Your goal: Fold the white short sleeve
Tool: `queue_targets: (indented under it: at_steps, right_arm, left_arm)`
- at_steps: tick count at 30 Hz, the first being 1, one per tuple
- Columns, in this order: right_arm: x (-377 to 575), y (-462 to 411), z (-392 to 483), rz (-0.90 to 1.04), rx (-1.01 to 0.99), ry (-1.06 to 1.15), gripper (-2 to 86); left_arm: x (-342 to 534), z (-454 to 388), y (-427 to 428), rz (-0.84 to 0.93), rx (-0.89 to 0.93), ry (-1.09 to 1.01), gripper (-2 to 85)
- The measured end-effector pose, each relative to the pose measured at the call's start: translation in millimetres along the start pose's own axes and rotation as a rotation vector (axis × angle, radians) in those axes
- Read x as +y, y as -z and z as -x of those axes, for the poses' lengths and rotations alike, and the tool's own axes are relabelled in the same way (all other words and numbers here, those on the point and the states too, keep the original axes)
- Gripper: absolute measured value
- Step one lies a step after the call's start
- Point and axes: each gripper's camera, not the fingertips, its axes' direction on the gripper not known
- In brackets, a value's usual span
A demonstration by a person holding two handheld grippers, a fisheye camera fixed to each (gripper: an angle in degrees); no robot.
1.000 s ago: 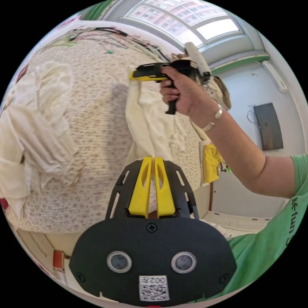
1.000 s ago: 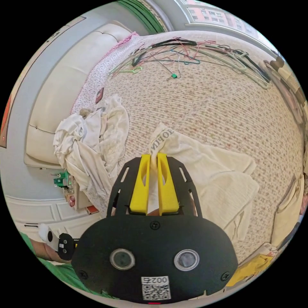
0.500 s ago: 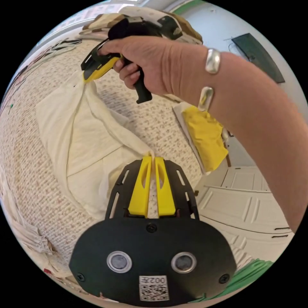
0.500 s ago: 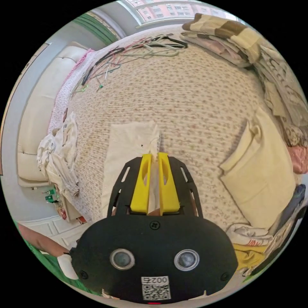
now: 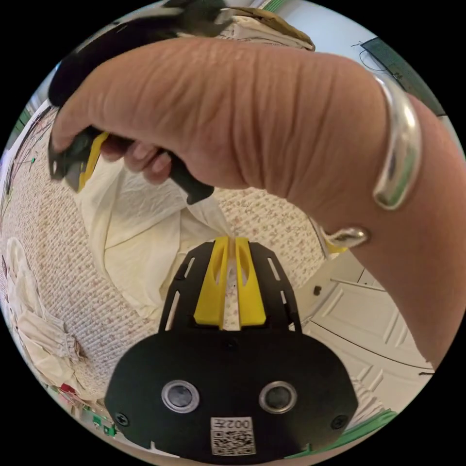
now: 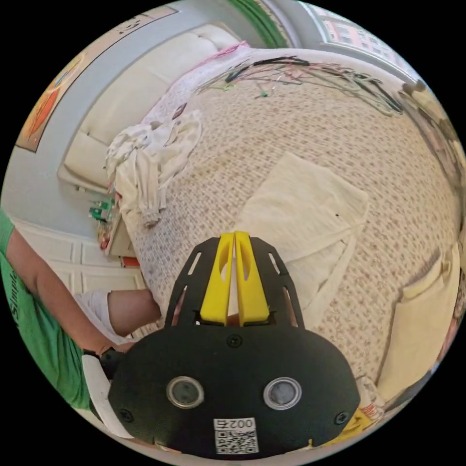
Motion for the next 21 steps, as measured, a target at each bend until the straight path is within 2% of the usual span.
queue_targets:
  at_steps: [3,6,8,10,14,19,21]
  right_arm:
    - [-3,-28,1,0.184,0.077,0.074,-0.8]
    - [7,-33,-5,0.261,0.073,0.099,-0.8]
    - [13,-29,-11,0.250,0.046,0.072,-0.8]
    - [18,-24,-18,0.227,0.008,0.027,-0.8]
    - [26,-20,-20,0.197,0.015,-0.035,-0.8]
    - [32,-13,-4,0.140,0.083,-0.043,-0.8]
    - [30,0,14,0.057,0.149,-0.033,-0.7]
  left_arm:
    - [2,-2,11,-0.047,0.011,0.008,-1.6]
    - [8,-8,30,-0.122,-0.047,0.007,-1.6]
    - [11,-15,42,-0.143,-0.050,-0.001,-1.5]
    - [9,-19,37,-0.089,-0.017,-0.010,-1.2]
    - [11,-13,25,0.018,0.178,-0.008,3.1]
    - [24,6,64,-0.079,0.212,0.014,3.8]
    - [36,23,89,-0.146,0.185,0.030,3.3]
